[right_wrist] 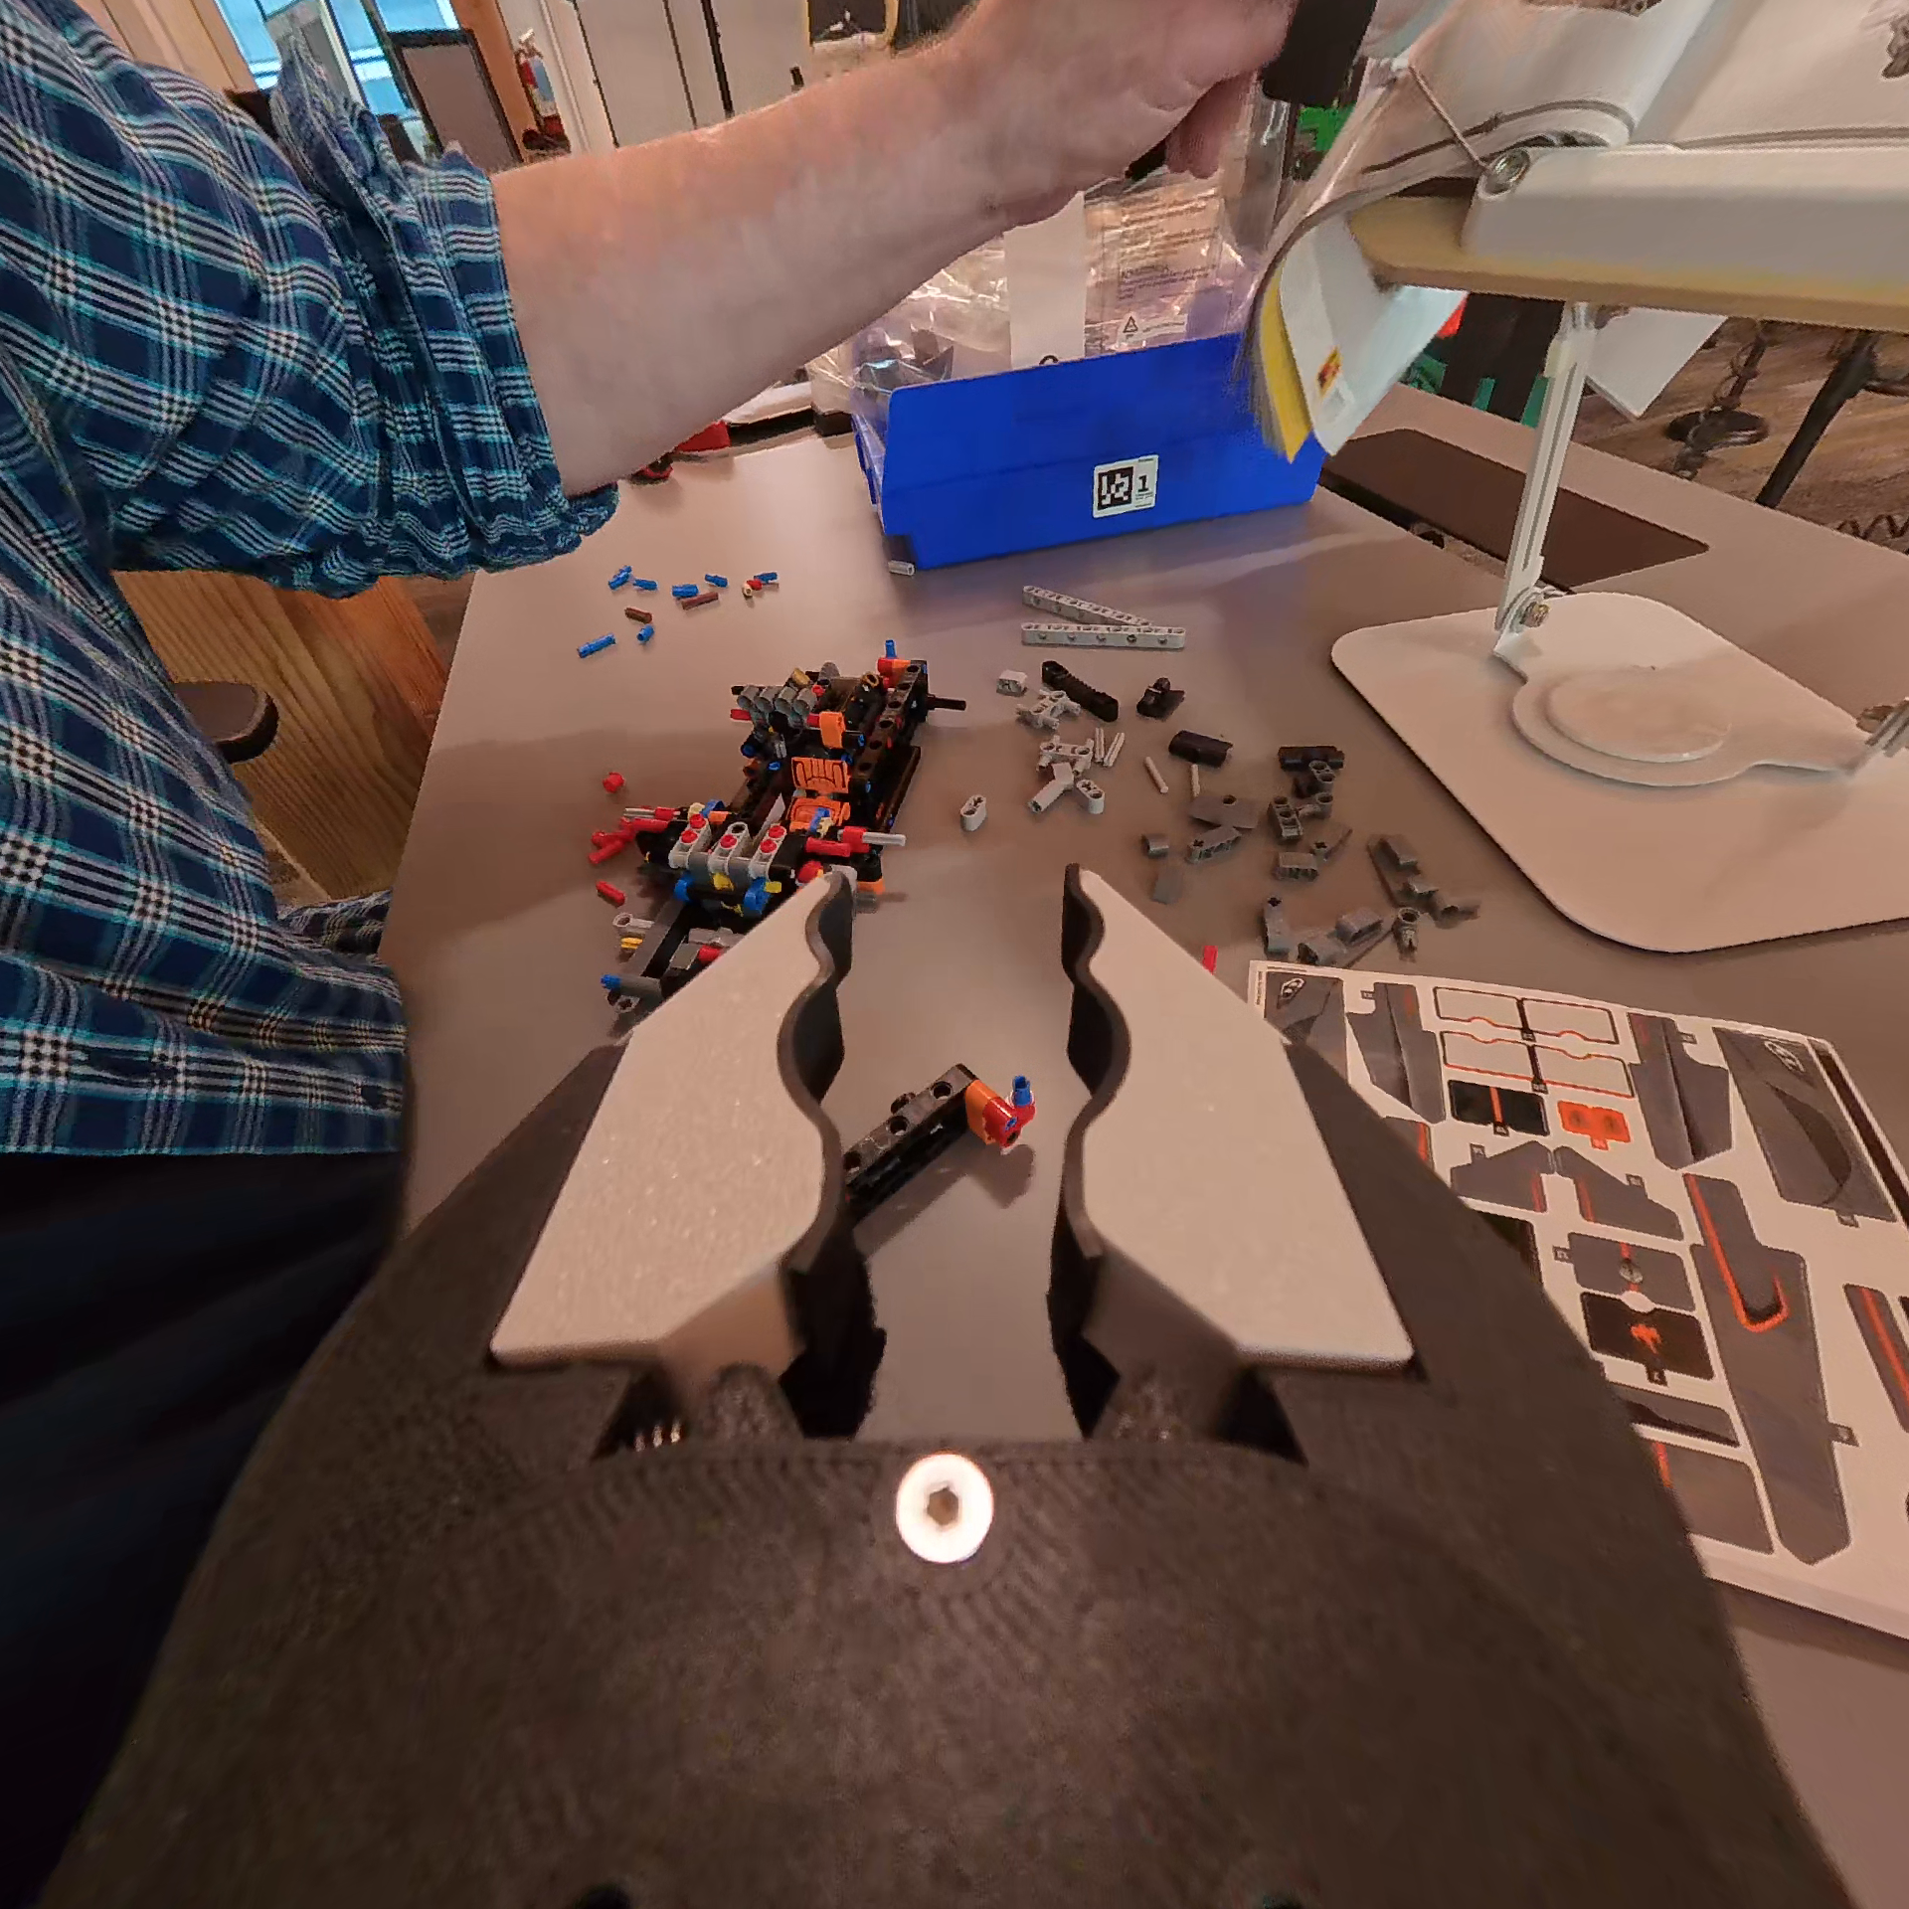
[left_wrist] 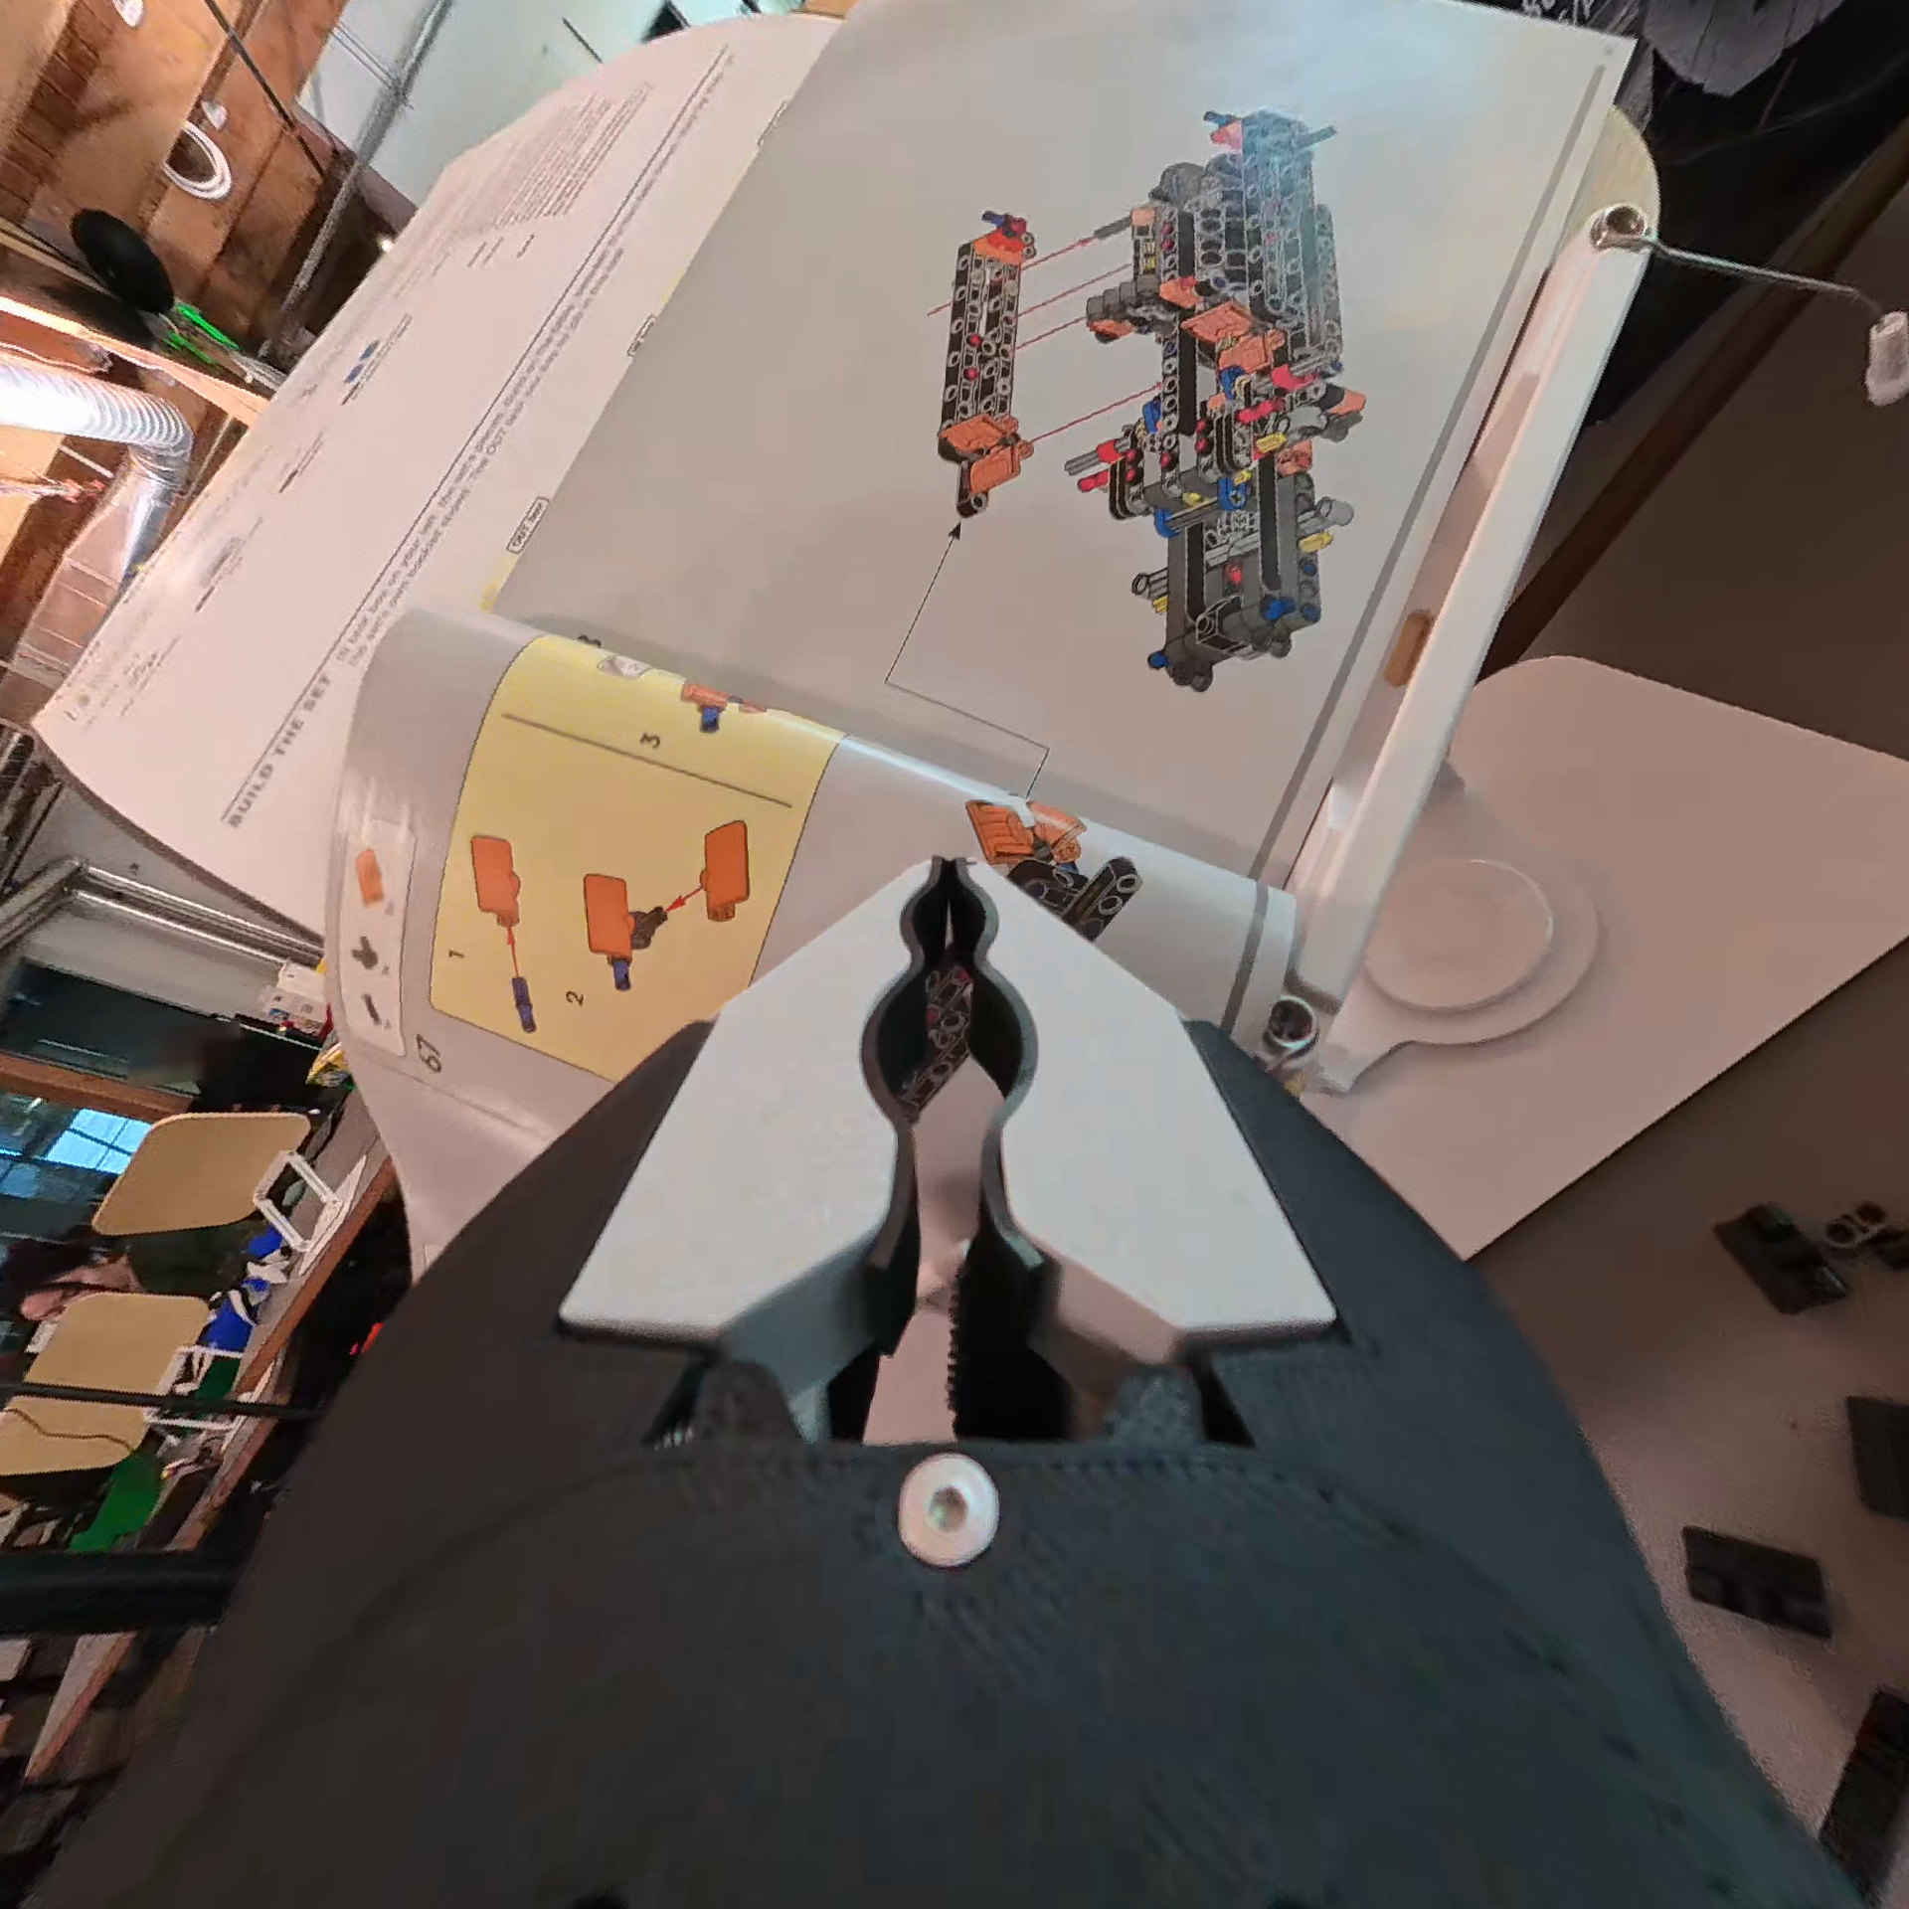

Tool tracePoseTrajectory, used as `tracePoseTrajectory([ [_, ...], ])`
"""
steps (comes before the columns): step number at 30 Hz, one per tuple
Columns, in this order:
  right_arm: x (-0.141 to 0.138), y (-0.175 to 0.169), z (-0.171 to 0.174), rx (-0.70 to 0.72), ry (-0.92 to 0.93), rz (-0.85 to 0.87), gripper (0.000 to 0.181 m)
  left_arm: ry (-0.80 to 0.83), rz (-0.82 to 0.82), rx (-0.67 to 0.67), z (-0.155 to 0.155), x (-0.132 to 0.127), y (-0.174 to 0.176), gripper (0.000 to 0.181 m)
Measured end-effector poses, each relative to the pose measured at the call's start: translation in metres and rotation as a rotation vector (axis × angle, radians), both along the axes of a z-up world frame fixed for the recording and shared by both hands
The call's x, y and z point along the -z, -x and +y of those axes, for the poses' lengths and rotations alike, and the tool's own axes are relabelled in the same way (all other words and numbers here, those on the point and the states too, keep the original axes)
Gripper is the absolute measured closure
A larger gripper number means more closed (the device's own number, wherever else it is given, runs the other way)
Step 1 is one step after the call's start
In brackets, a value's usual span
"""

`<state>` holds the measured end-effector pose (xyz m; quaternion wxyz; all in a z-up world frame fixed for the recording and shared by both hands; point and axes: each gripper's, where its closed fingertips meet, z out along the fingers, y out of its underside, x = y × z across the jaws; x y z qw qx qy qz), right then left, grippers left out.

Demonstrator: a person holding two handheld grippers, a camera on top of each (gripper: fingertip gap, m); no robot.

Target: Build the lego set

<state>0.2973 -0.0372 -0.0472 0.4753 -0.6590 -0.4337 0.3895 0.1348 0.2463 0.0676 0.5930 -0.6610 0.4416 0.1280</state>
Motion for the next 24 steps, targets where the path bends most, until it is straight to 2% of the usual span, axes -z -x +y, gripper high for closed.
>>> tracePoseTrajectory([
  [24,0.002,-0.002,0.002,-0.002,0.025,0.009,0.141,0.033,-0.029,-0.025,0.001,0.014,0.017,0.181],
])
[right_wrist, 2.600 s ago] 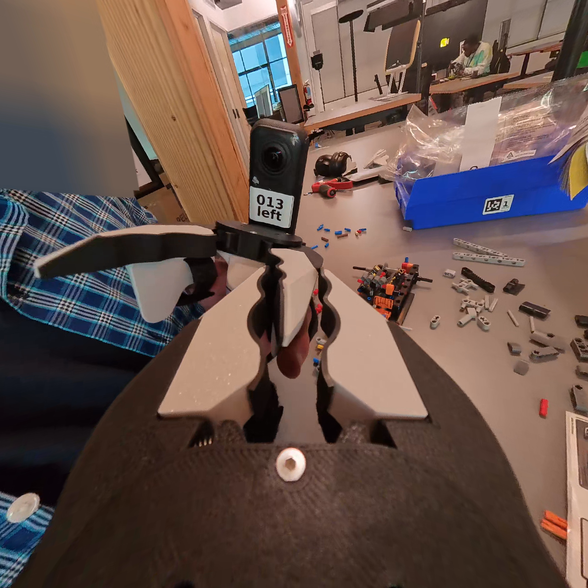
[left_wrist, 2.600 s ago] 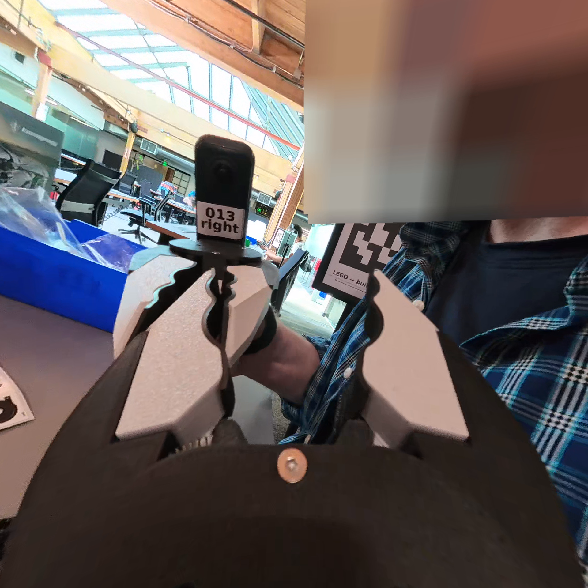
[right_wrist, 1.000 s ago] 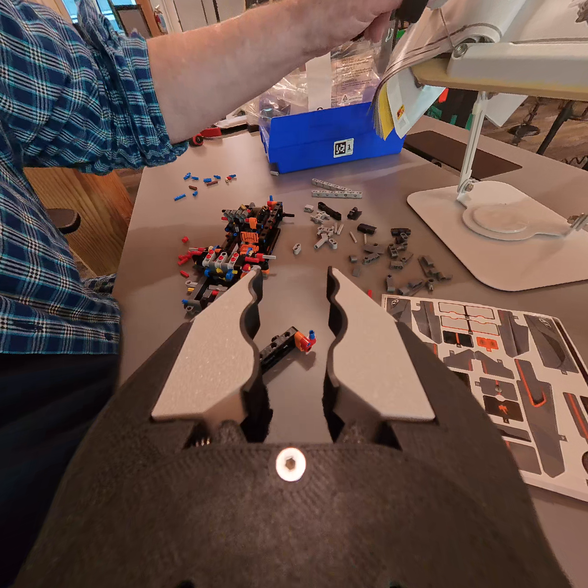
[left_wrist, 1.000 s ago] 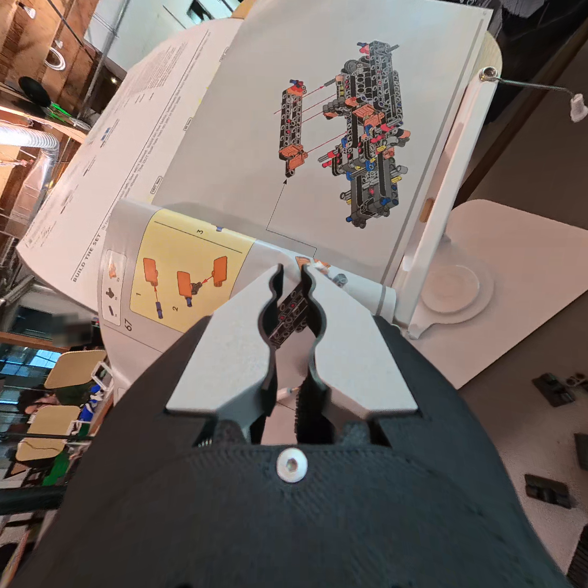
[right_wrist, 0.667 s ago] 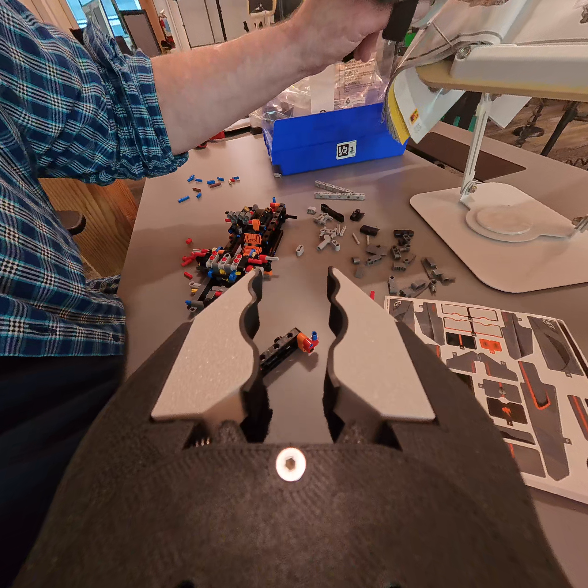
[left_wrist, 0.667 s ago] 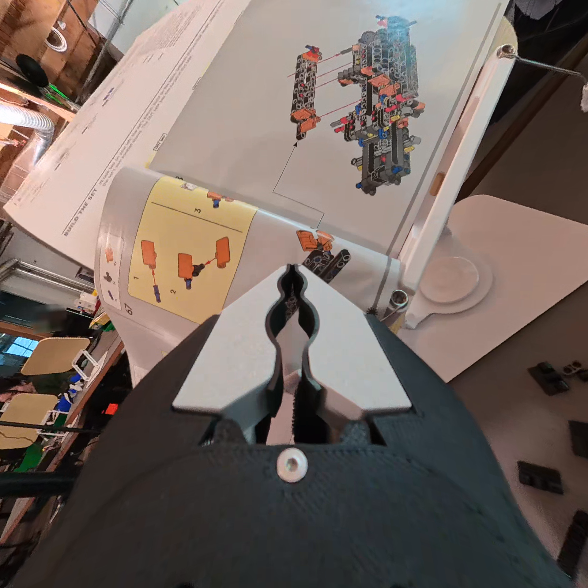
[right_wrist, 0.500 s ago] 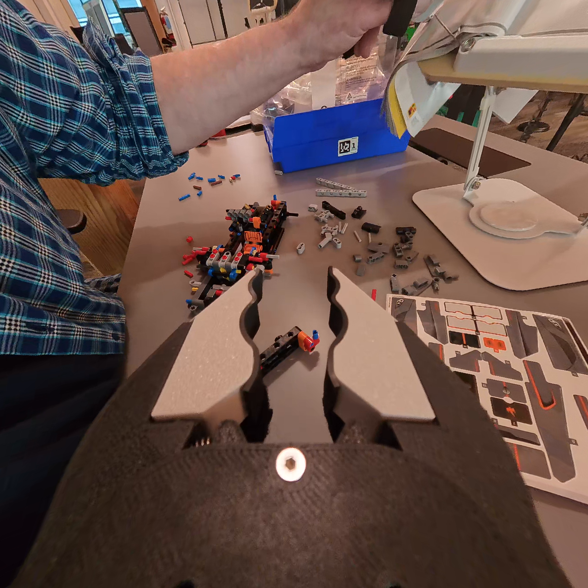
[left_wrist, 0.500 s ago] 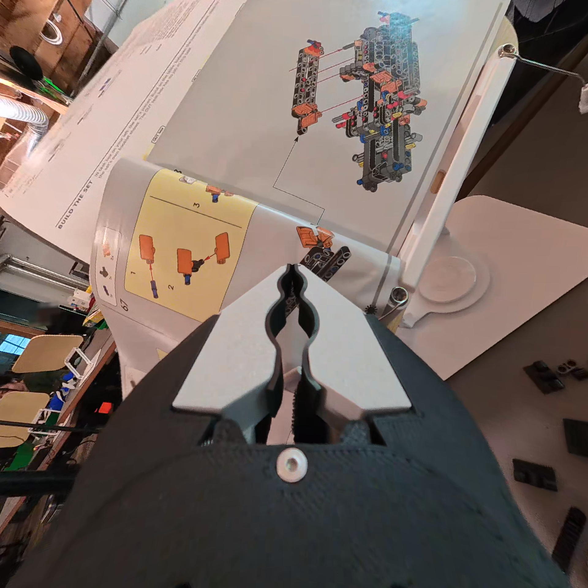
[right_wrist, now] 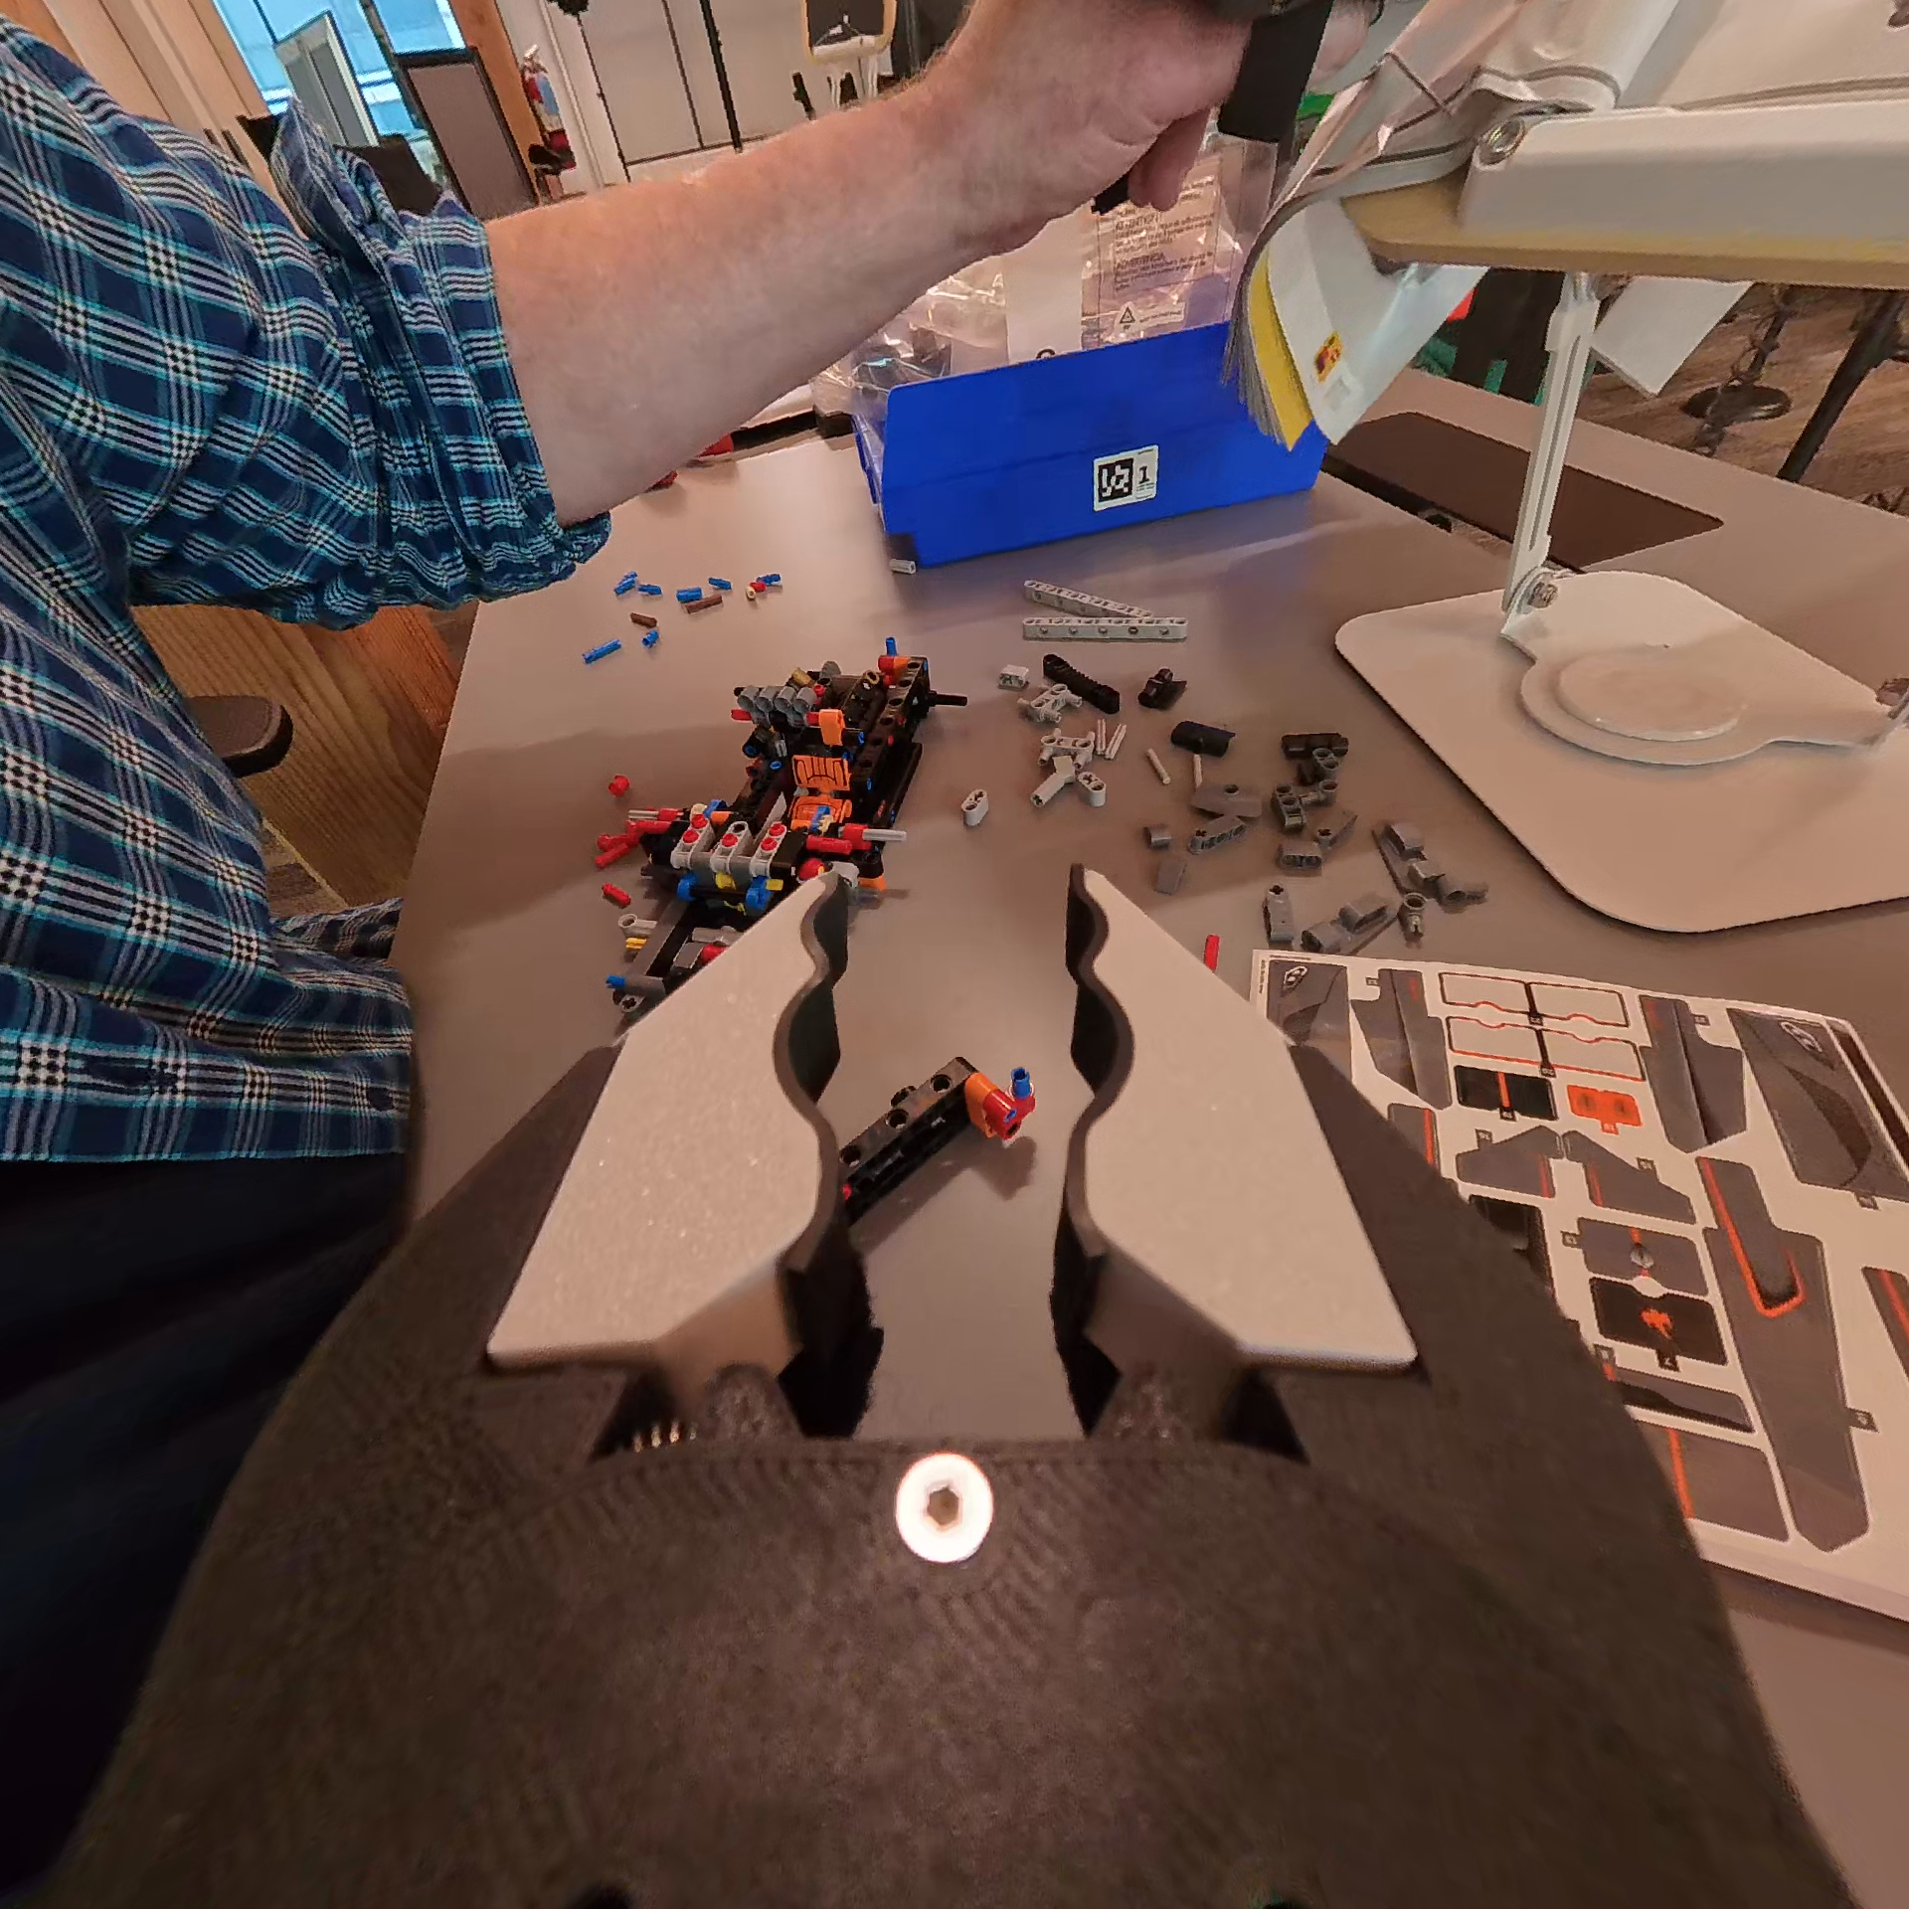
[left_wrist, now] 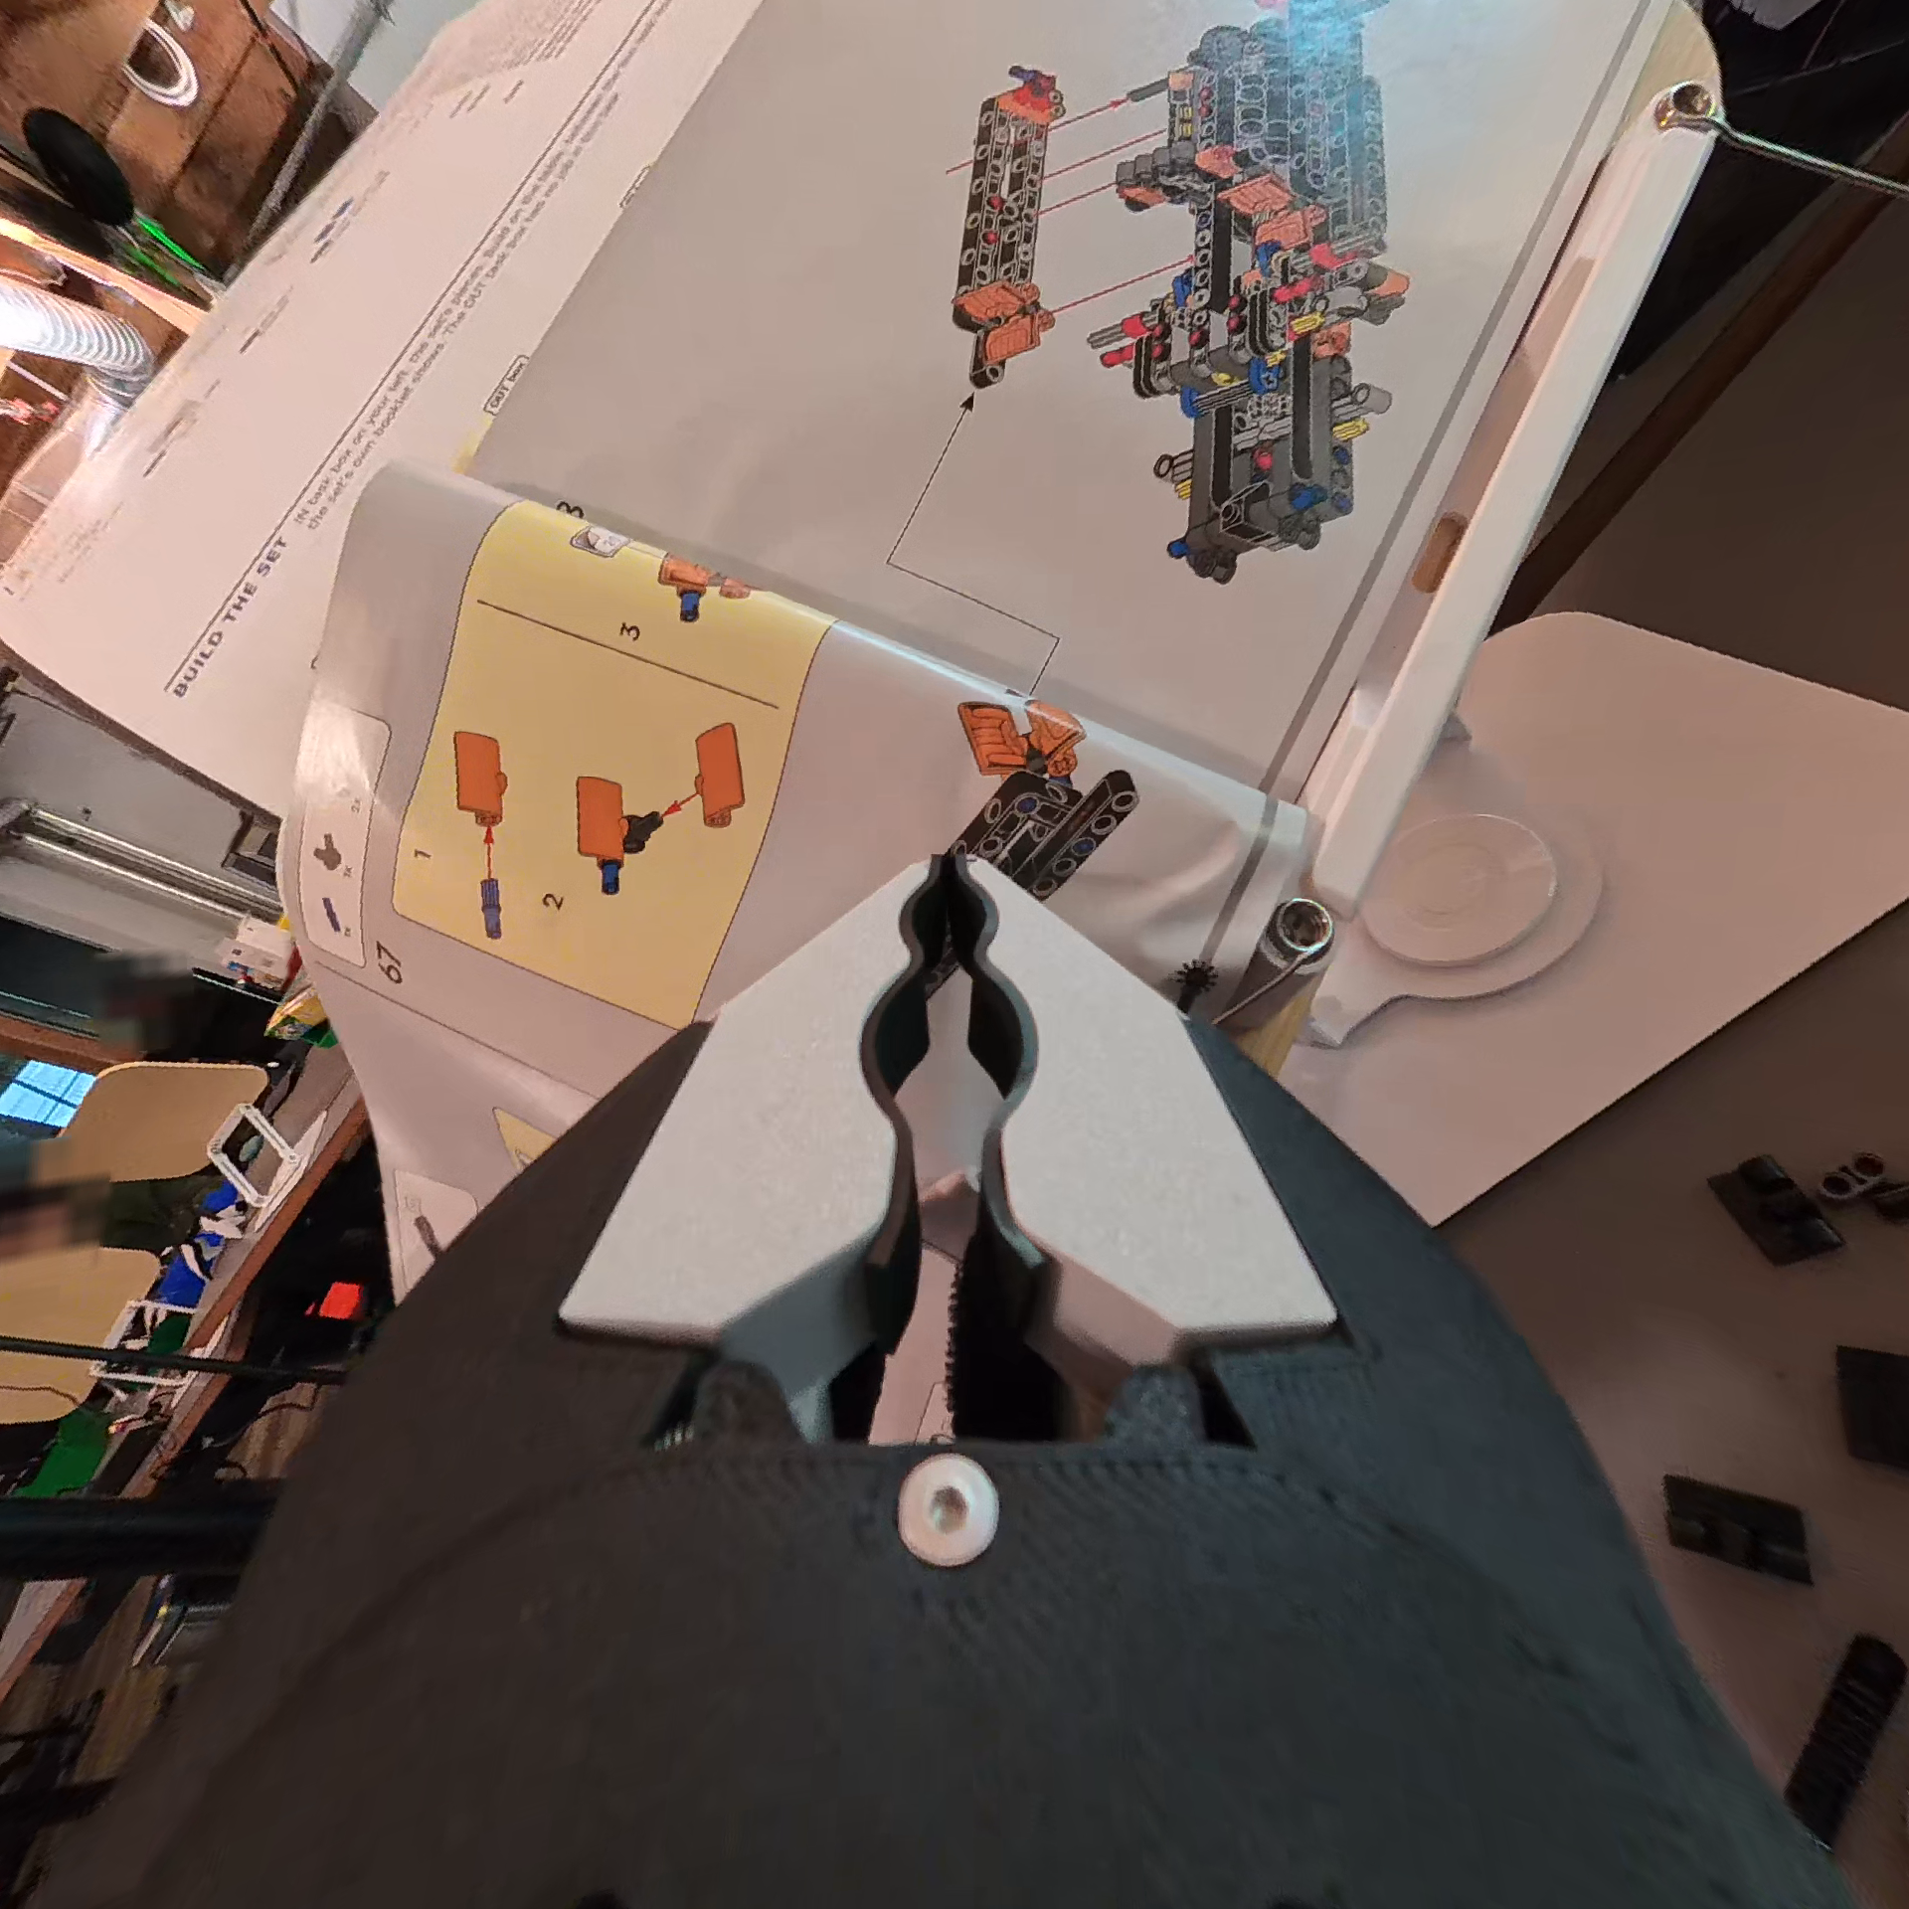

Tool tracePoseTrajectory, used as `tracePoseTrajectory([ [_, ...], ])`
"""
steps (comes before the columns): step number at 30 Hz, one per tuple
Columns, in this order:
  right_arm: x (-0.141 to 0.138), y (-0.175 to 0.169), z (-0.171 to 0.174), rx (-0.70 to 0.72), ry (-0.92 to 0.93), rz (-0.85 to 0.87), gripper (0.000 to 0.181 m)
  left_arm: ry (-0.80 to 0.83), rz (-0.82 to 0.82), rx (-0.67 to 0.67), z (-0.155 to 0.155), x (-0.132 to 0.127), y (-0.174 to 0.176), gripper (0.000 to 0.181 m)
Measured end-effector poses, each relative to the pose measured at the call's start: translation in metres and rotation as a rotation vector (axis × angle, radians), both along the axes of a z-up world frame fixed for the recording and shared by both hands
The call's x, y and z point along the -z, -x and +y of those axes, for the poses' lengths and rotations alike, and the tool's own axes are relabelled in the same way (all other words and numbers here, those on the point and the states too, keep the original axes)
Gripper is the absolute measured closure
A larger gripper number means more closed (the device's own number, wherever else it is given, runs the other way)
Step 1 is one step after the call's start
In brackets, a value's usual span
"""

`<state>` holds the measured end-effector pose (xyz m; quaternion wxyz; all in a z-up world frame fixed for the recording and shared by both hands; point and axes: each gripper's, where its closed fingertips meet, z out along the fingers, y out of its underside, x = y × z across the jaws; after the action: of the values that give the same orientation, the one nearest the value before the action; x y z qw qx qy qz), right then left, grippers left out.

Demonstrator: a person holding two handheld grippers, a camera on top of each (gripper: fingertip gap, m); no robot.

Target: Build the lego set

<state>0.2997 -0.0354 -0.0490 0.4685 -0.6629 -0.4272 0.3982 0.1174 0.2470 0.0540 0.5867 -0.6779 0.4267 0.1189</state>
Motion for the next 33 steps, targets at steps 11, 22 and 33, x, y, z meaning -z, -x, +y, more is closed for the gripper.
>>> tracePoseTrajectory([
  [11,0.002,-0.002,0.006,0.012,0.027,0.027,0.135,0.001,-0.029,0.027,-0.008,-0.007,-0.003,0.181],
  [22,0.007,-0.006,0.014,0.034,0.049,0.039,0.133,-0.075,0.017,0.083,-0.066,-0.041,-0.011,0.158],
  [33,0.015,-0.005,0.016,0.036,0.039,0.007,0.133,0.158,0.133,0.192,-0.158,0.017,-0.005,0.143],
])
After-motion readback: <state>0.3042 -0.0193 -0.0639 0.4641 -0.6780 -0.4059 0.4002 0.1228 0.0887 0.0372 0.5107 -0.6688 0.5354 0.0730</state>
